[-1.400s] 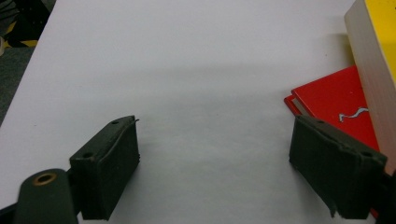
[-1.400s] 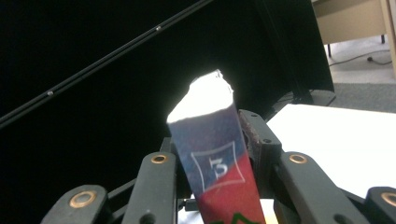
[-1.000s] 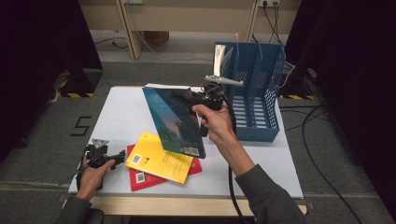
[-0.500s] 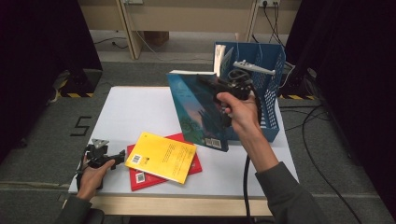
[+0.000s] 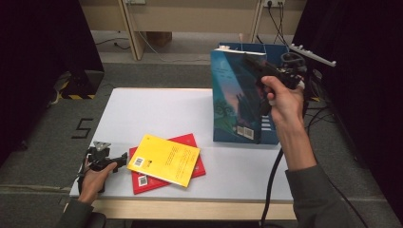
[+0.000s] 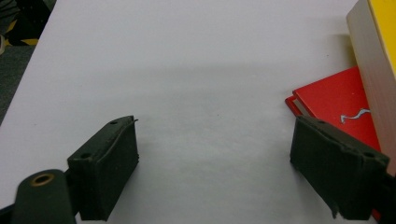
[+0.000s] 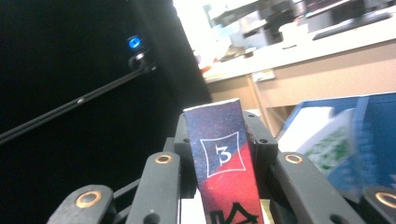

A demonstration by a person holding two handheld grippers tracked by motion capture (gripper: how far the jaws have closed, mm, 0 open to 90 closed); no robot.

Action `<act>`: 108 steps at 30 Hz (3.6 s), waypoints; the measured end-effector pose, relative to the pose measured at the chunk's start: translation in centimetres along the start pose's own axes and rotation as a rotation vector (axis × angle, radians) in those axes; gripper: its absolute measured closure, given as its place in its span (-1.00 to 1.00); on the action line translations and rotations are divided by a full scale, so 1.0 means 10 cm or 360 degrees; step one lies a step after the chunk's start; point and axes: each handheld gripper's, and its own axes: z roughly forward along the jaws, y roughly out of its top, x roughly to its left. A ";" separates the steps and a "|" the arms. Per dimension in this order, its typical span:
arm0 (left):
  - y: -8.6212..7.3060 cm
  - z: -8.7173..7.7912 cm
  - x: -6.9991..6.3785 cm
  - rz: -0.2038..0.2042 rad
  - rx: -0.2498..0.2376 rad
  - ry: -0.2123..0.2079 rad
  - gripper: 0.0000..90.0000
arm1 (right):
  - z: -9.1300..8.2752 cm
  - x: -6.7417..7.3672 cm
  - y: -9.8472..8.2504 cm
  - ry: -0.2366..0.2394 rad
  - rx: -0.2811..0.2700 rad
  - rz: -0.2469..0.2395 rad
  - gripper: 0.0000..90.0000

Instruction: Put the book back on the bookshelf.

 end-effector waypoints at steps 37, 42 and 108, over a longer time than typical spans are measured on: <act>0.00 -0.01 -0.01 0.0010 -0.0004 0.0011 -0.68 | 0.65 -1.19 0.30 -0.0516 -0.0132 0.0176 0.57; 0.00 -0.01 -0.01 0.0015 -0.0007 0.0011 -0.68 | 0.69 -1.23 0.27 -0.0534 -0.0119 0.0179 0.58; 0.00 -0.01 -0.03 0.0028 -0.0010 0.0025 -0.67 | 0.97 -0.98 0.33 -0.0561 -0.0236 0.0071 0.58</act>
